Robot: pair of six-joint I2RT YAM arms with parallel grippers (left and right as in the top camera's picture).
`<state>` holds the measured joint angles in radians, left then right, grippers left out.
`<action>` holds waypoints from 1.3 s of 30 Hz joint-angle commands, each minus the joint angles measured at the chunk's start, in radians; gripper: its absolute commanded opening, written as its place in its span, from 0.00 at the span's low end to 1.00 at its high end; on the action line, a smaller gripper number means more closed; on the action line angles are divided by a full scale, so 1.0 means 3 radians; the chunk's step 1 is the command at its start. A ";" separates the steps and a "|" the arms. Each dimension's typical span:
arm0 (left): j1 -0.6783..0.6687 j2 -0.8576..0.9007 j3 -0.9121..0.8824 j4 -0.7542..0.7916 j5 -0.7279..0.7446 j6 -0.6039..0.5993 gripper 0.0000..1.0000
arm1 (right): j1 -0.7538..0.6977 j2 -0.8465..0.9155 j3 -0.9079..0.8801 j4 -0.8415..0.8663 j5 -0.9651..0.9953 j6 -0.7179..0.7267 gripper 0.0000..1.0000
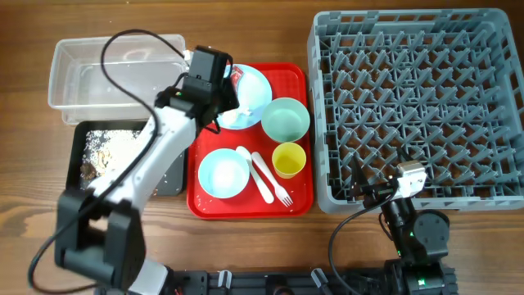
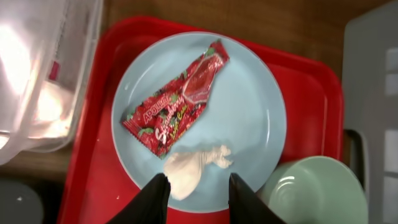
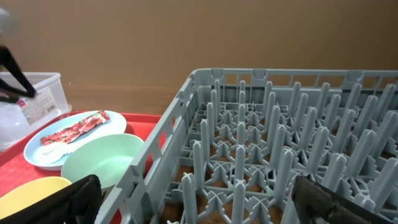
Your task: Sort waste into correct bins and load items into the dishwasher rack
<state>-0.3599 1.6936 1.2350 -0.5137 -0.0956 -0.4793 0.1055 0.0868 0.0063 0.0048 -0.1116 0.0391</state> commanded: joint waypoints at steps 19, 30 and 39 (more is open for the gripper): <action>-0.0015 0.0969 0.0023 0.0210 0.0280 0.0092 0.18 | -0.0006 -0.0003 -0.0004 0.0011 -0.0032 -0.0022 1.00; 0.0467 -0.0106 0.0080 0.0257 -0.0033 0.0090 0.04 | -0.0006 -0.0003 -0.0004 0.0011 -0.0032 -0.0023 1.00; 0.1422 -0.0003 0.0079 0.0193 -0.0020 0.0090 0.04 | -0.0008 -0.0003 -0.0004 0.0011 -0.0032 -0.0022 1.00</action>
<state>0.0135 1.6585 1.2549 -0.4557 -0.0853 -0.4572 0.1055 0.0868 0.0063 0.0048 -0.1116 0.0391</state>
